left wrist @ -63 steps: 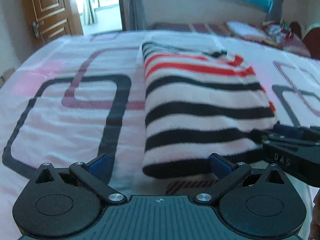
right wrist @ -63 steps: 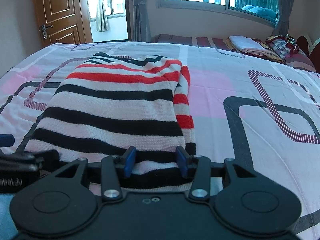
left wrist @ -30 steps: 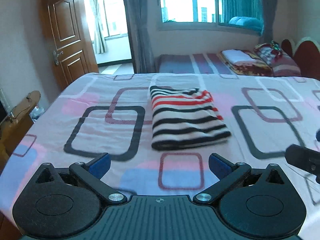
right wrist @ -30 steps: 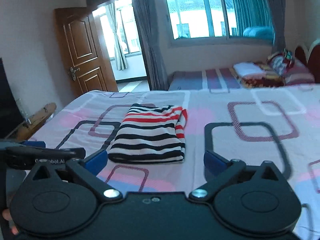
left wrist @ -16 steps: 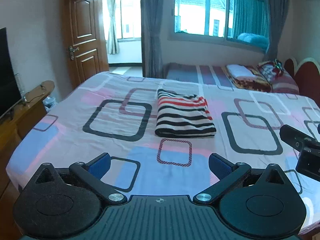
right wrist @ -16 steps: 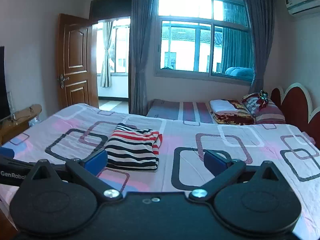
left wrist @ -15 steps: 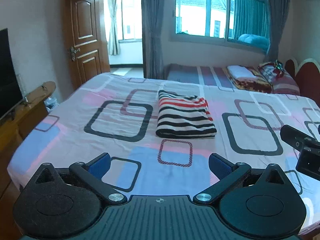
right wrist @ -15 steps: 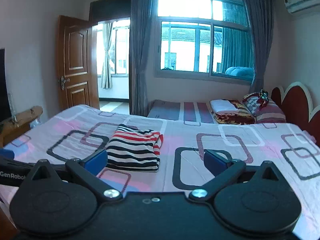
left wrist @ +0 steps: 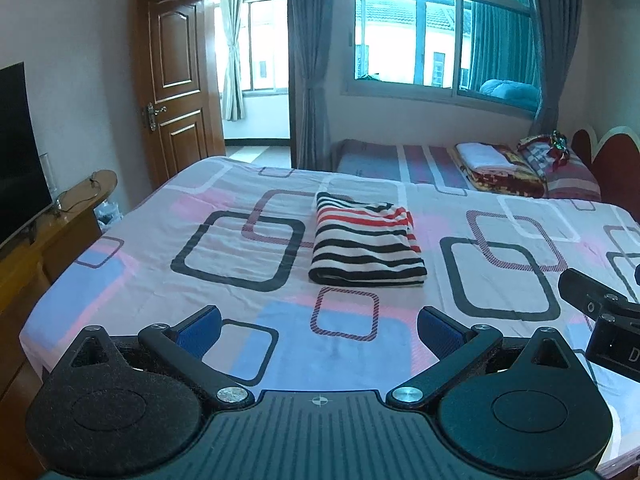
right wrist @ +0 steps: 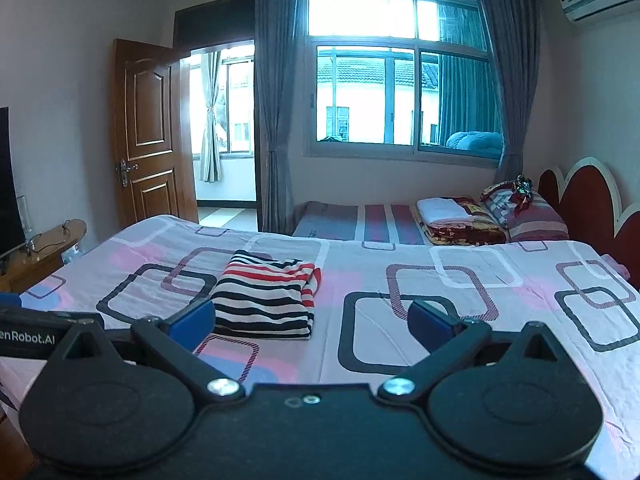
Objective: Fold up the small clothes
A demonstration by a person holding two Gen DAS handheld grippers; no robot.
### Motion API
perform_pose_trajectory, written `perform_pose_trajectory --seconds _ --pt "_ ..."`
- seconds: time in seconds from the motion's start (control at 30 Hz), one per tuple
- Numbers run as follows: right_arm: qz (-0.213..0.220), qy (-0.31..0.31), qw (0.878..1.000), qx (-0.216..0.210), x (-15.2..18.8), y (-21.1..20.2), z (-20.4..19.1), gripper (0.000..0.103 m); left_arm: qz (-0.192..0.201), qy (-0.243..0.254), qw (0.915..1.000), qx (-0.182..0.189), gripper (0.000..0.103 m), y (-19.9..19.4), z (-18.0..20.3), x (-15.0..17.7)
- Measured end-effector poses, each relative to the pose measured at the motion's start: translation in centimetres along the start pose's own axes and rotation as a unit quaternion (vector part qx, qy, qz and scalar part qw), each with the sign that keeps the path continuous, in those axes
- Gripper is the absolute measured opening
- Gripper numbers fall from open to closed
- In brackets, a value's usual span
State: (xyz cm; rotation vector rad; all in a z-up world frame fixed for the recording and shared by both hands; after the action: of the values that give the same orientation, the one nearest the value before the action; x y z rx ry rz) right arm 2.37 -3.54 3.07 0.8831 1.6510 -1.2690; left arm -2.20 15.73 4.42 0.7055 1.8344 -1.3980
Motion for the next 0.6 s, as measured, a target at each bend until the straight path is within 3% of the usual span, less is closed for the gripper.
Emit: perform_pose_trajectory --seconds 0.6 --pt "-0.015 -0.006 1.000 0.022 0.8 0.7 1.2 0.102 -0.001 0.000 0.9998 -0.021 0.103 0.2 0.5 -0.3"
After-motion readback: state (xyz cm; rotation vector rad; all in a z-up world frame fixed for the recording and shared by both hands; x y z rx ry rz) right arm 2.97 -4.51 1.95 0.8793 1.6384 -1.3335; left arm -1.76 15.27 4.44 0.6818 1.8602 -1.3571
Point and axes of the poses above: each gripper's, at about its wrist camera, not at the fingertips, and y roughly the way its jaws point, z to its right, x to its underside, the point moved 4 cm from there along y, roughly the way its jaws point, and after that the axes turned 10 degrees about y, right-handed, at the moved point
